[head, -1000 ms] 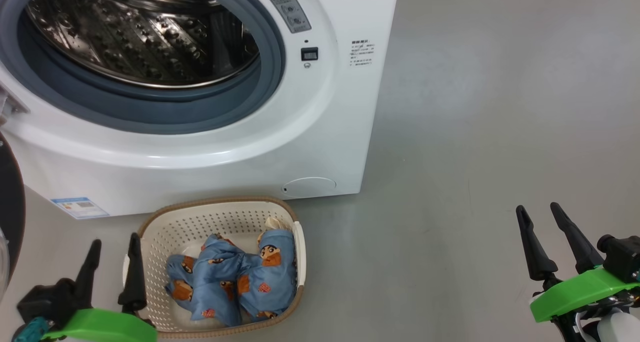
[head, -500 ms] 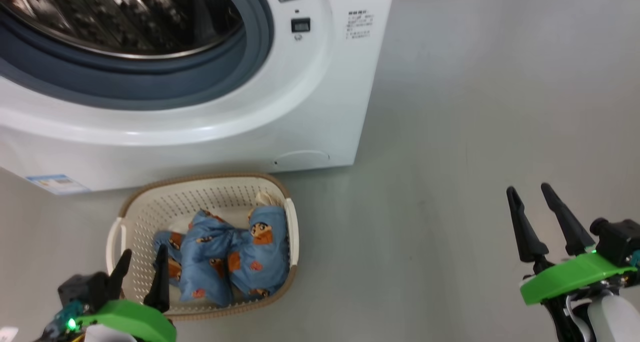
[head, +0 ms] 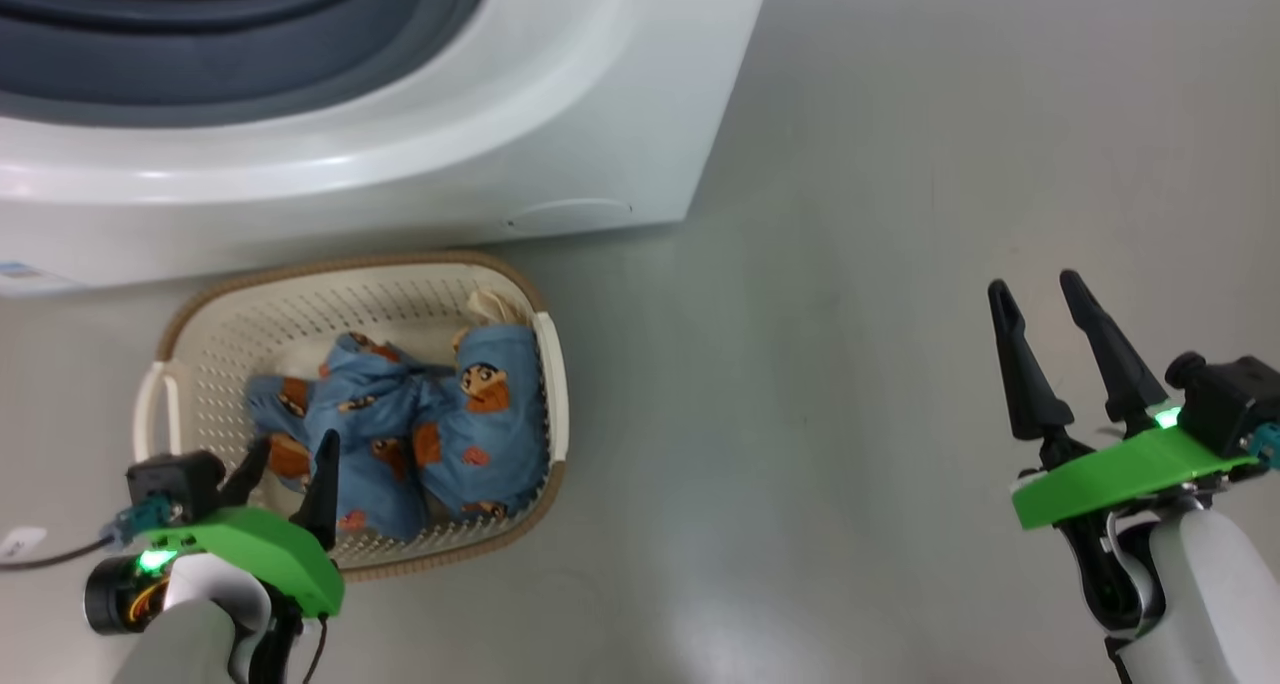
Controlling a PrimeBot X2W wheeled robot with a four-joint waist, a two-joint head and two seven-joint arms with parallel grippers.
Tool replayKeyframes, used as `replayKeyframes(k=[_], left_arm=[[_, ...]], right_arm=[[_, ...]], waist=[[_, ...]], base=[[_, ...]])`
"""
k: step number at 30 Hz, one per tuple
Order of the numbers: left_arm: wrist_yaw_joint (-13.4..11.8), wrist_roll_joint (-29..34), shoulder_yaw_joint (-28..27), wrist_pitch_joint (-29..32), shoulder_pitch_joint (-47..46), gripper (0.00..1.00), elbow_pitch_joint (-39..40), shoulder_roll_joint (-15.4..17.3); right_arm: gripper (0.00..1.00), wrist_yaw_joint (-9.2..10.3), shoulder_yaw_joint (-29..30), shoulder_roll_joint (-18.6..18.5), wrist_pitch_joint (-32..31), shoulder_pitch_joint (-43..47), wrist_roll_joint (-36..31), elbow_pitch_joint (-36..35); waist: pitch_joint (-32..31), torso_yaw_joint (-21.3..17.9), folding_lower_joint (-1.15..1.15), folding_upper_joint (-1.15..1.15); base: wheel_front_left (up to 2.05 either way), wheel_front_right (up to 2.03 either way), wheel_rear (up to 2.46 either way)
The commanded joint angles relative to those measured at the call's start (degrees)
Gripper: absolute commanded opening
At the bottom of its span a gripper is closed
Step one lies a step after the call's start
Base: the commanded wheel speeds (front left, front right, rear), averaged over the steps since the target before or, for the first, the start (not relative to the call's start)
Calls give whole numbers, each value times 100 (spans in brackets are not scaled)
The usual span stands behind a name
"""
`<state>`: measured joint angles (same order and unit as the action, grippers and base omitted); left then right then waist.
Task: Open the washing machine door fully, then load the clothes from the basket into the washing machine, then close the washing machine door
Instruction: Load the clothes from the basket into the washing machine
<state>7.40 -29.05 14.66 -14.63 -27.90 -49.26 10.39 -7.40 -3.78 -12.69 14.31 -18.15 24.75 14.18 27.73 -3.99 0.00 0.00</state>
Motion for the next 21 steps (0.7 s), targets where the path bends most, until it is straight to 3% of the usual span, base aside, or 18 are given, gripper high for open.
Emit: replayKeyframes(k=[1, 21], left_arm=[[9, -69, -103, -37, -90, 100, -8, 222], [9, -1297, 1304, 28, -1555, 100, -1580, 793]], right_arm=[[100, -9, -137, -10, 69, -22, -51, -142], [100, -9, -364, 181, 69, -715, -142, -377]], waist=[[310, -116, 0, 0], [1422, -382, 0, 0]], base=[[0, 0, 0], [0, 0, 0]])
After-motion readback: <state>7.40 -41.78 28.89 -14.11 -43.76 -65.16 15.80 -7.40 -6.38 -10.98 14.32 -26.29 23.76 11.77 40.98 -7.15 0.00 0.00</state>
